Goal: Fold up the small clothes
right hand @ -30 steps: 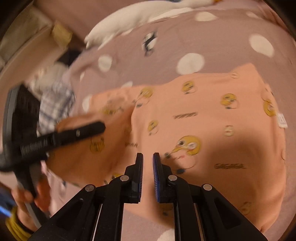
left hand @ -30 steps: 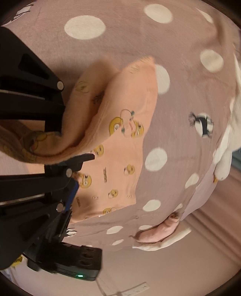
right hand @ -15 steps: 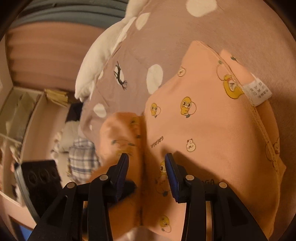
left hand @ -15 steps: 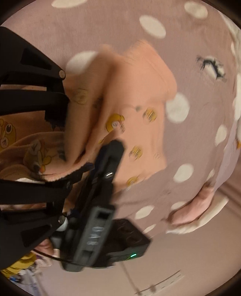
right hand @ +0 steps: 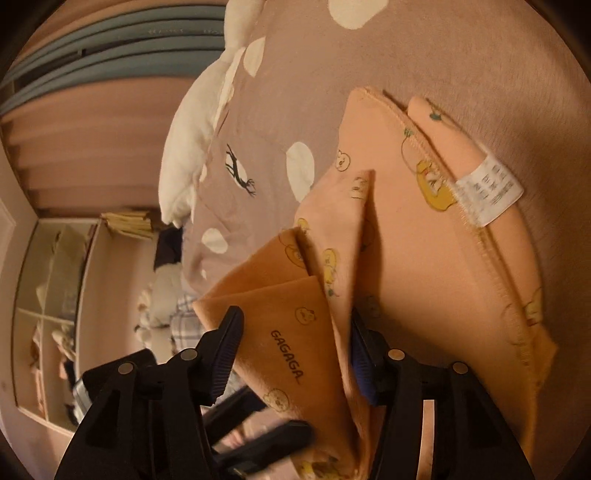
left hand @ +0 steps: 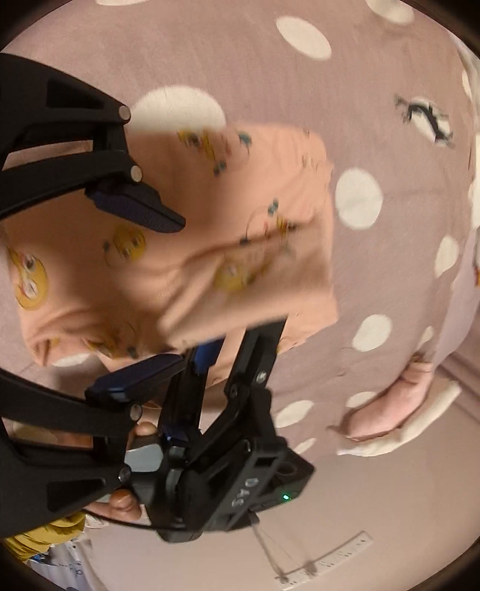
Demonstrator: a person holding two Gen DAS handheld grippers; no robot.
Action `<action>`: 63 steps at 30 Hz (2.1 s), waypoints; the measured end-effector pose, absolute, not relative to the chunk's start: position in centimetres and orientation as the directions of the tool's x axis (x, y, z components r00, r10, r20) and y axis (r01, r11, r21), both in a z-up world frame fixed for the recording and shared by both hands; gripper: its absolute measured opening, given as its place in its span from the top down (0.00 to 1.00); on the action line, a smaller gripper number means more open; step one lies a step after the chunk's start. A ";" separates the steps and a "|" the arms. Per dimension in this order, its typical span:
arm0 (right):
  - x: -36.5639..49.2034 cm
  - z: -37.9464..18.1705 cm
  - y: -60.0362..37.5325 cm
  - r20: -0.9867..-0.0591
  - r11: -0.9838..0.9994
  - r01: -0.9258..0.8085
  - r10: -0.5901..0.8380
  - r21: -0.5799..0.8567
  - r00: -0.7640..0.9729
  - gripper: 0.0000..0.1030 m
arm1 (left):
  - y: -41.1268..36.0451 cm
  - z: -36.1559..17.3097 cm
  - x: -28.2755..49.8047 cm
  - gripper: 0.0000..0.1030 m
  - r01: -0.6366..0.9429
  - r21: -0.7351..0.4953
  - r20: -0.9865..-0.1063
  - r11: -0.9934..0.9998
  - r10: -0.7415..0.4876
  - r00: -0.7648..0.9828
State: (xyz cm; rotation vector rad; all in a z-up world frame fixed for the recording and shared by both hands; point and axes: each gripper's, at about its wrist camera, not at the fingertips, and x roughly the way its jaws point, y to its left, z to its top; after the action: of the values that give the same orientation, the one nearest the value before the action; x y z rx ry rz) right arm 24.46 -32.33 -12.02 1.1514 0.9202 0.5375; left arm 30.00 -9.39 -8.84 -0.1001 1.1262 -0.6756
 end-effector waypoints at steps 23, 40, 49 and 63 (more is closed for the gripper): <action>28.0 -9.8 -27.9 -0.678 0.791 -0.003 0.525 0.611 0.514 0.86 | 3.7 -11.2 25.2 0.34 0.205 -0.536 -0.752 0.819 -0.573 0.325; 31.1 -6.8 -29.8 -0.781 0.954 -0.027 0.259 0.297 0.568 0.90 | 2.7 -11.7 26.3 0.34 0.198 -0.542 -0.756 0.817 -0.577 0.309; 28.9 -5.1 -32.8 -0.746 0.965 0.064 0.155 0.256 0.648 0.65 | 0.7 -9.7 26.2 0.36 0.263 -0.496 -0.739 0.828 -0.561 0.373; 19.5 -5.4 -30.6 -0.663 0.944 -0.176 0.321 0.278 0.677 0.91 | -5.7 -8.7 25.0 0.68 0.406 -0.383 -0.733 0.830 -0.540 0.413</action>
State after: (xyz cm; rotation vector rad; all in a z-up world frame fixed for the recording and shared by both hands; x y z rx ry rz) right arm 19.49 -30.59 -5.44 0.1979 0.7798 0.2813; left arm 24.99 -5.71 -8.70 -0.1538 0.9782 -0.5979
